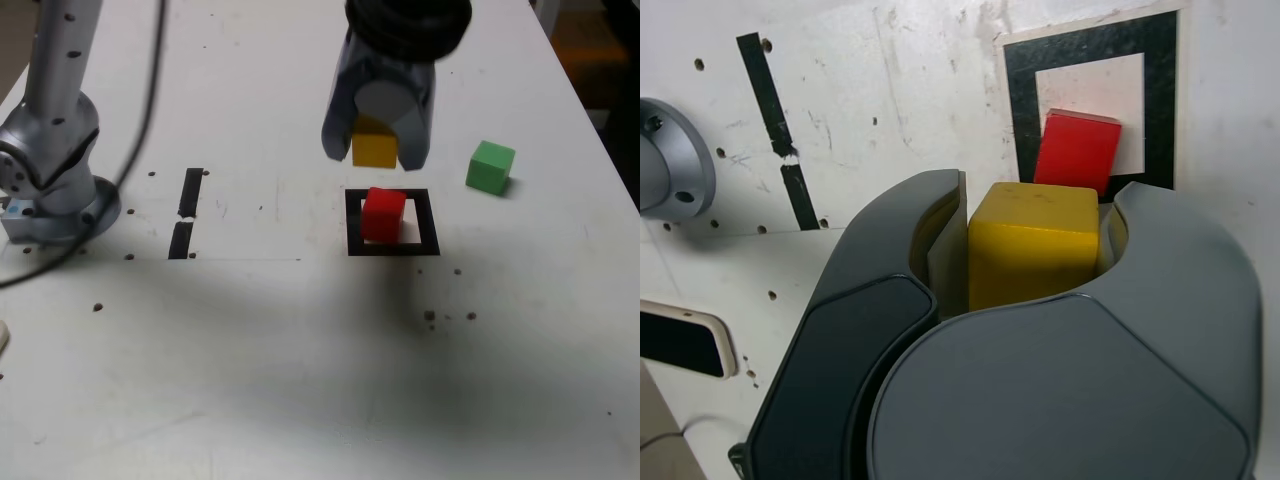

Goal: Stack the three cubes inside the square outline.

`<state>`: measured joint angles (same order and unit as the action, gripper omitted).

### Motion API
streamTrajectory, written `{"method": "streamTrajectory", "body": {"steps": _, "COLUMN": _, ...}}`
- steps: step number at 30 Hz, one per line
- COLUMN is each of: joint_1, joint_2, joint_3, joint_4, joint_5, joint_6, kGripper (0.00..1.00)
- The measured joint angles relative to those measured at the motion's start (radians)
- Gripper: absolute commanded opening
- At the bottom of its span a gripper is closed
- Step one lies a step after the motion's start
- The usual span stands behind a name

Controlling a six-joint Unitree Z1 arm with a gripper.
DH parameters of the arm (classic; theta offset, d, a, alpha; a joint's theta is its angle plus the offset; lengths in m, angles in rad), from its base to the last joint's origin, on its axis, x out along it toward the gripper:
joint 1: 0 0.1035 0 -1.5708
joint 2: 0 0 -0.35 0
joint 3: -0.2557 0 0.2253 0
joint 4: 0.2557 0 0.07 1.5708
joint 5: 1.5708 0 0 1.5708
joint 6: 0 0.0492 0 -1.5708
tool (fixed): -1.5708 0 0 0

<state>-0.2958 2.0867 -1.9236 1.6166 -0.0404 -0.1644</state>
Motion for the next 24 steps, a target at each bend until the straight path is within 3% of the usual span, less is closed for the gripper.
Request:
{"method": "streamTrajectory", "body": {"steps": 7, "joint_1": 0.007, "joint_2": 0.077, "joint_3": -0.016, "joint_4": 0.0, "joint_5": -0.047, "joint_6": 0.0, "kGripper": 0.12}}
{"method": "streamTrajectory", "body": {"steps": 19, "joint_1": 0.042, "joint_2": 0.131, "joint_3": -0.007, "joint_4": -0.016, "joint_5": -0.024, "joint_6": 0.048, "kGripper": 0.12}}
{"method": "streamTrajectory", "body": {"steps": 24, "joint_1": 0.051, "joint_2": 0.094, "joint_3": 0.077, "joint_4": -0.08, "joint_5": -0.02, "joint_6": 0.042, "kGripper": 0.12}}
